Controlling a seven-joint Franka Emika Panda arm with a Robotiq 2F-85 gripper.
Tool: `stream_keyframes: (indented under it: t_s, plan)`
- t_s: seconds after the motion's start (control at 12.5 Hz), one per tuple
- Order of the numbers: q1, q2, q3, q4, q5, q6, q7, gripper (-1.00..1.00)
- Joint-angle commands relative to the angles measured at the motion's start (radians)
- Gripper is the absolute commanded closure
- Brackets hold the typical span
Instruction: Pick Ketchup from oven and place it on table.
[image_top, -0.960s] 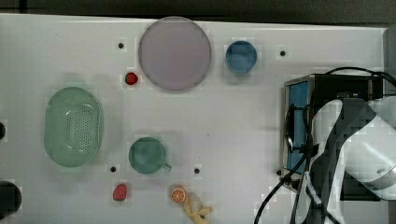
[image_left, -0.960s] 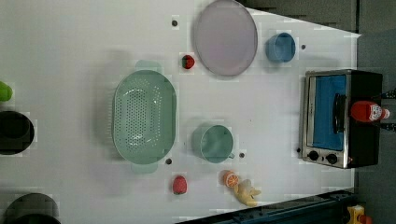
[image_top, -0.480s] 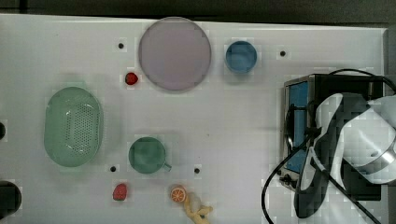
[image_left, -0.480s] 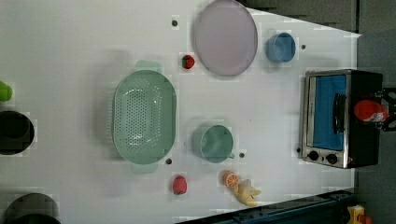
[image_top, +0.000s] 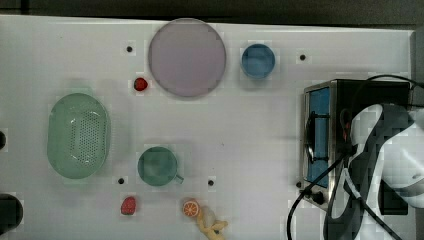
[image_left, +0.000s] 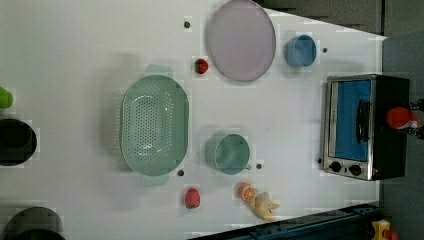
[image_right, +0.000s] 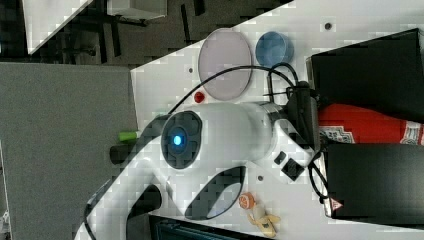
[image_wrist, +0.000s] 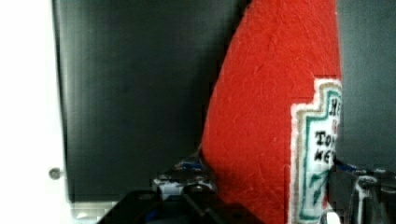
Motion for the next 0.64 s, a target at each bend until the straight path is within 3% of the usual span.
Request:
stream_keyframes:
  t_s: [0.08,0.32,0.4,0.64]
  plan:
    - [0.091,-0.099,-0.01,0.171,-0.013,-0.156,-0.003,-0.24]
    - [0.181,-0.183,0.038,0.23,-0.095,-0.349,-0.003,-0.24]
    - [0.226,-0.217,0.114,0.229,-0.103,-0.388,-0.003,-0.24]
    - [0.265,-0.229,0.243,0.224,-0.103,-0.401,0.0,-0.24]
